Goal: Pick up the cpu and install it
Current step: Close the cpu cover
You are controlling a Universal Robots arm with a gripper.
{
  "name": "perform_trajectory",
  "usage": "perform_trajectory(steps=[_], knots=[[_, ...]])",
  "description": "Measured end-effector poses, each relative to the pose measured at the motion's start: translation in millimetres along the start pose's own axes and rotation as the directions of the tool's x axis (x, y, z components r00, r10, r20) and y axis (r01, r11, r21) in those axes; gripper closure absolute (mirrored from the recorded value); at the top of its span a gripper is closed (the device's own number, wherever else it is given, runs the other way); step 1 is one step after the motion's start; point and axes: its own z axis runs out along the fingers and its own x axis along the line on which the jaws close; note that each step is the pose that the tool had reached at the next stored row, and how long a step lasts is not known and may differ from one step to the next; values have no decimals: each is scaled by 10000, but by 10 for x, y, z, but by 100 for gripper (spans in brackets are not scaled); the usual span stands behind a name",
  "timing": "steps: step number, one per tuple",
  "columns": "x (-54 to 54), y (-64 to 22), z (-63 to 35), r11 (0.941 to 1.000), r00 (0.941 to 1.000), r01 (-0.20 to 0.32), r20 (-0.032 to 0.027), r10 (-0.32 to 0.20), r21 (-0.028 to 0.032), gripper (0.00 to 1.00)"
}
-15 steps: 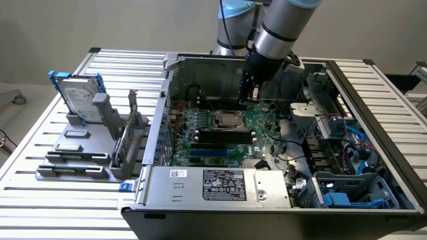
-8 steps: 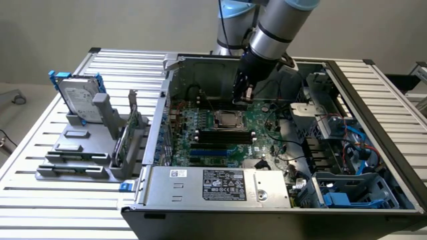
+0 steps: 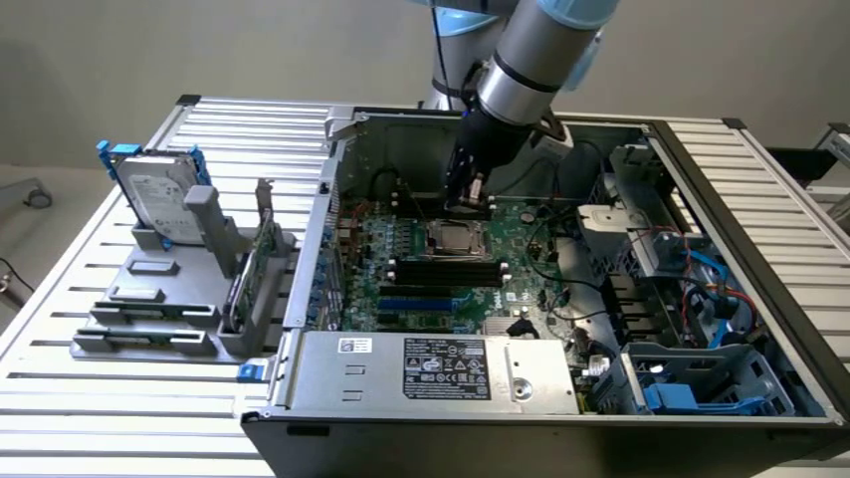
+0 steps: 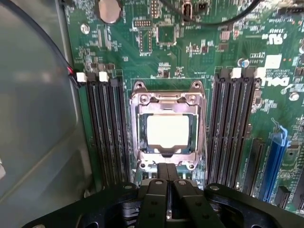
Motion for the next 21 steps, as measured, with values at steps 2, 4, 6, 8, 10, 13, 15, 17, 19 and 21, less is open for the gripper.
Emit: perform_trajectory(steps=[2,4,6,8,10,13,15,17,19,21], knots=[[-4,-30,41,10000,10000,-1,2,1,12,89],[-8,-62,82,10000,10000,-1,0,1,19,89],[-11,-87,123,10000,10000,-1,0,1,23,89],[-14,-98,164,10000,10000,-1,1,1,24,89],[-16,-97,201,10000,10000,-2,1,2,24,89],[-19,-88,257,10000,10000,-1,-2,1,23,89],[-21,-85,291,10000,10000,-3,-5,3,23,89],[-23,-81,321,10000,10000,-7,-6,7,23,89],[-24,-76,348,10000,10000,-7,-10,7,23,89],[-25,-70,373,10000,10000,-6,-17,6,23,89]])
